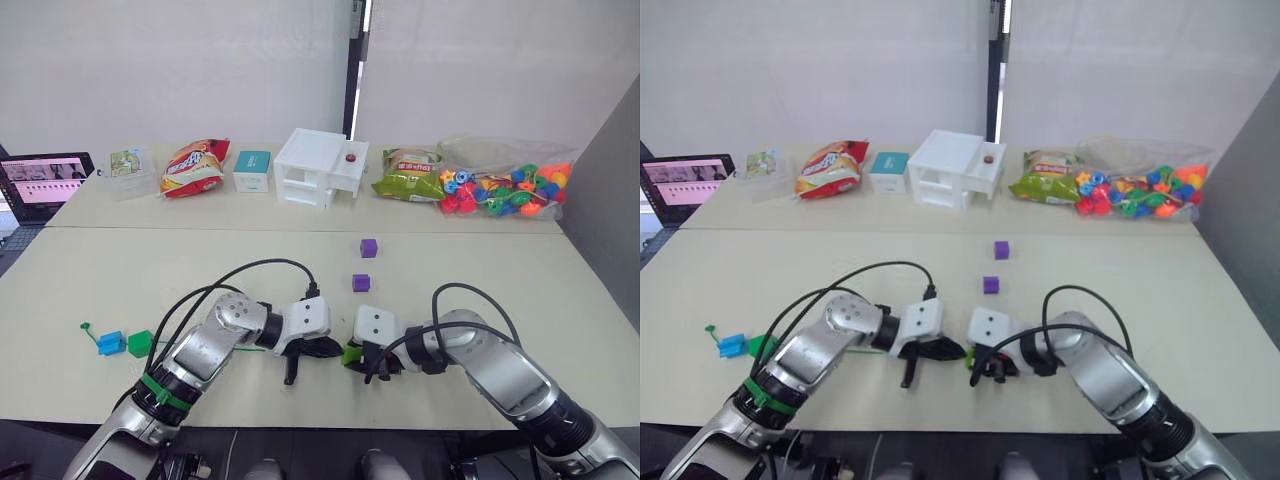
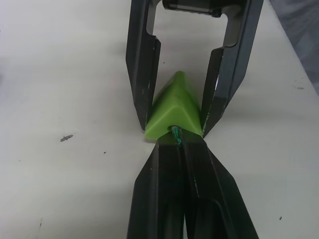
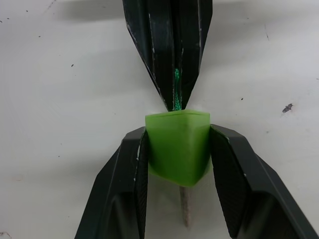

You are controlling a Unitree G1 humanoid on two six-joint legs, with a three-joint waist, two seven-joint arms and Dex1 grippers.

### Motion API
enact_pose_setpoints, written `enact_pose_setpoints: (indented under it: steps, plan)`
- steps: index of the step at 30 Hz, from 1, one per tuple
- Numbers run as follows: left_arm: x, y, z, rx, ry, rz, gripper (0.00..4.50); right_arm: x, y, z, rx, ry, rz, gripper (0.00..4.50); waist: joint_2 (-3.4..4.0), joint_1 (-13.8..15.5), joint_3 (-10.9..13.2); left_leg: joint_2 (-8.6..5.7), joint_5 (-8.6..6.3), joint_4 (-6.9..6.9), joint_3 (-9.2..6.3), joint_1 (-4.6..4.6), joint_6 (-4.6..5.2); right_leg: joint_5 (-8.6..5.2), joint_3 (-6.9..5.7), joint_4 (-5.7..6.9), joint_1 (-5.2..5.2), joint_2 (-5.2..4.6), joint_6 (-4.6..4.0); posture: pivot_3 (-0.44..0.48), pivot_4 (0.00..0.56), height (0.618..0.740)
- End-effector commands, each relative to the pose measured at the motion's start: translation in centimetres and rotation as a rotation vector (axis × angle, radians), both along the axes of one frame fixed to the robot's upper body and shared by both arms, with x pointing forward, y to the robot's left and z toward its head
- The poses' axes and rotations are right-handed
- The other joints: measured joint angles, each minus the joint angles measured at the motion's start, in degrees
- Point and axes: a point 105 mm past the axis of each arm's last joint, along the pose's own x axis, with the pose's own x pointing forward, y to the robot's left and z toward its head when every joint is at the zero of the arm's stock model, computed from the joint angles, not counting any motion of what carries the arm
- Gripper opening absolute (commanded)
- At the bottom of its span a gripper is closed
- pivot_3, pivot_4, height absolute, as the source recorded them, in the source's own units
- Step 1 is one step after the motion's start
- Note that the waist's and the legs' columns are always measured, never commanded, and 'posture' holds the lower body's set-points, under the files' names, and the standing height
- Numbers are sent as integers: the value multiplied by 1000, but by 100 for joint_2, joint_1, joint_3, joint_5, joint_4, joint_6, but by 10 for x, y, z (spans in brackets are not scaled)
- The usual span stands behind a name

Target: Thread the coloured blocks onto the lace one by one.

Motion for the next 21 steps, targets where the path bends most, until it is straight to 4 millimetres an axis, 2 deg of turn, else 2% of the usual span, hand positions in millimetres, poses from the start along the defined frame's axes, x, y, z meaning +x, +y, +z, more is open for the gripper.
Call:
enact_pose_setpoints:
  steps: [1, 3, 4, 7, 9, 11, 15, 16, 21]
  plan:
    - [0, -6, 3, 6, -18, -15, 44, 3, -10, -10, -31, 24, -64, 1312, 0, 1, 0, 0, 0, 0, 0, 0, 0, 0, 0, 0, 0, 0, 0, 0, 150, 740]
    - [1, -2, 11, -37, 8, 9, 44, 3, -10, -10, -34, 25, -64, 1312, 0, -3, 0, 0, 0, 0, 0, 0, 0, 0, 0, 0, 0, 0, 0, 0, 150, 740]
    - [-1, 0, 14, -44, 19, 4, 616, 3, -10, -11, -34, 26, -66, 1312, 0, -6, 0, 0, 0, 0, 0, 0, 0, 0, 0, 0, 0, 0, 0, 0, 150, 740]
    - [-8, 11, 16, -29, 44, -7, 1540, 5, -11, -10, -28, 19, -80, 1312, 0, -19, 0, 1, 0, -1, 0, 0, 0, 0, 0, 2, -2, 0, 0, 0, 150, 740]
    - [-10, 17, 18, -26, 49, 1, 2164, 7, -11, -9, -26, 7, -92, 2345, 0, -22, 0, 1, 0, -1, -1, 1, 0, 0, 0, 3, -2, 0, 0, 0, 150, 740]
    - [-11, 20, 19, -18, 44, 3, 2865, 7, -11, -7, -18, 6, -91, 3061, 0, -11, 0, 1, 0, 0, 0, 0, 0, 0, 0, 2, -2, 0, 0, 0, 150, 740]
    - [-11, 20, 19, 5, 10, -2, 4141, 7, -12, -1, -4, -7, -102, 4366, 0, -4, 0, 1, 0, -1, -1, -1, 0, 0, 0, 1, -2, 0, 1, 0, 150, 740]
    - [-11, 18, 19, 9, 0, -4, 4473, 7, -15, 1, -3, -16, -108, 4500, 0, -1, 0, 1, 0, -1, -1, -1, 0, 0, 0, 1, -2, 0, 0, 0, 150, 740]
    - [-4, -3, 17, 3, -32, -20, 4473, -4, -32, 9, -3, -14, -114, 4500, 0, 64, 1, -3, -1, 0, -2, -9, 1, 1, 0, -2, -3, -4, 4, 0, 150, 740]
